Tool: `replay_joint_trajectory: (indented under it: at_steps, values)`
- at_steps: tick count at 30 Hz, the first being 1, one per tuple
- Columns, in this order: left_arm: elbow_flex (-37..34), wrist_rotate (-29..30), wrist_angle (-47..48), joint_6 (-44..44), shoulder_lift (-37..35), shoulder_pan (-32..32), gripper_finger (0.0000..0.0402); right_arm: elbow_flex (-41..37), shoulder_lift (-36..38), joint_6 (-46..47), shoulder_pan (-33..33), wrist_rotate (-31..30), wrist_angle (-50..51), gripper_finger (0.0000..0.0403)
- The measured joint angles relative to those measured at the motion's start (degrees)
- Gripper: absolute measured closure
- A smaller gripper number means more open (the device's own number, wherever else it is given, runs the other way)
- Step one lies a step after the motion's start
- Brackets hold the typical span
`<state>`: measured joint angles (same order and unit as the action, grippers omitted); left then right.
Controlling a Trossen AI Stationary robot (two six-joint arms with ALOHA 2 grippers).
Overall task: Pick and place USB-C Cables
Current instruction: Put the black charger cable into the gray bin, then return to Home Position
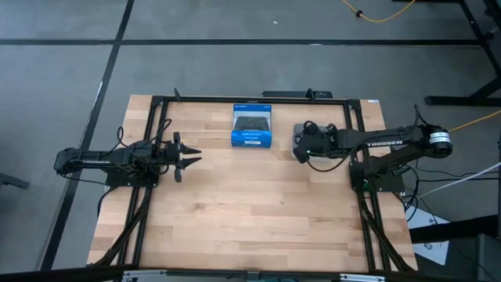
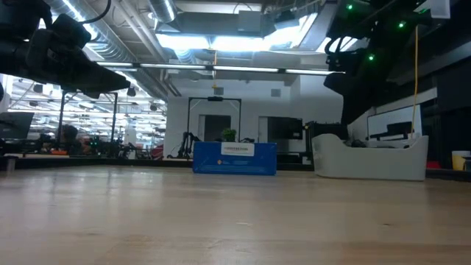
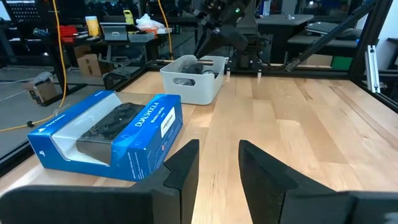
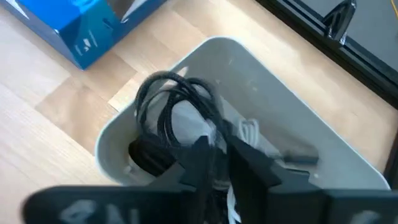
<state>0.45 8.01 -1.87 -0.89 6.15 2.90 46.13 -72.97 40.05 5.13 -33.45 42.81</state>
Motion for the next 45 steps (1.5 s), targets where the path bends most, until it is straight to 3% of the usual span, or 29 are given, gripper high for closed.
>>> replay_joint_trajectory:
  at_steps: [6, 11, 14, 18, 20, 22, 32, 36, 45]
  values:
    - [-0.01, 0.0, 0.0, 0.0, 0.0, 0.02, 0.0296, 0.0, 0.0, -0.16, 0.02, 0.09, 1.84, 0.029]
    - [-0.01, 0.0, 0.0, 0.0, 0.0, 0.01, 0.0296, 0.74, 0.0, -2.51, -0.13, 1.29, 1.57, 0.0276]
    - [0.0, 0.0, 0.0, 0.0, 0.0, 0.01, 0.0296, 3.21, 0.0, -4.92, -1.0, 6.13, 1.33, 0.0275]
    - [-0.02, 0.0, 0.0, 0.0, 0.0, 0.0, 0.0296, 5.16, 0.0, -9.13, -1.88, 16.87, 1.55, 0.0275]
    - [-0.01, 0.0, -0.04, 0.0, 0.0, 0.02, 0.0296, 5.31, 0.0, -6.8, -2.13, 23.88, 1.56, 0.0275]
    - [-0.02, 0.0, -0.09, 0.0, 0.0, 0.01, 0.0296, 5.14, 0.0, -5.93, -2.87, 26.16, 1.13, 0.0275]
    - [-0.02, 0.0, -0.13, 0.0, 0.0, 0.0, 0.0296, 3.8, 3.92, -17.6, -11.05, 21.42, -10.4, 0.0274]
    - [-0.02, 0.02, -0.15, 0.0, 0.0, 0.0, 0.0296, -4.52, 10.97, -23.34, -13.9, 26.01, -20.38, 0.0274]
    - [-0.02, 0.0, -0.2, 0.0, 0.0, 0.02, 0.0296, -33.8, 34.14, -31.18, -14.08, 37.82, -54.58, 0.0274]
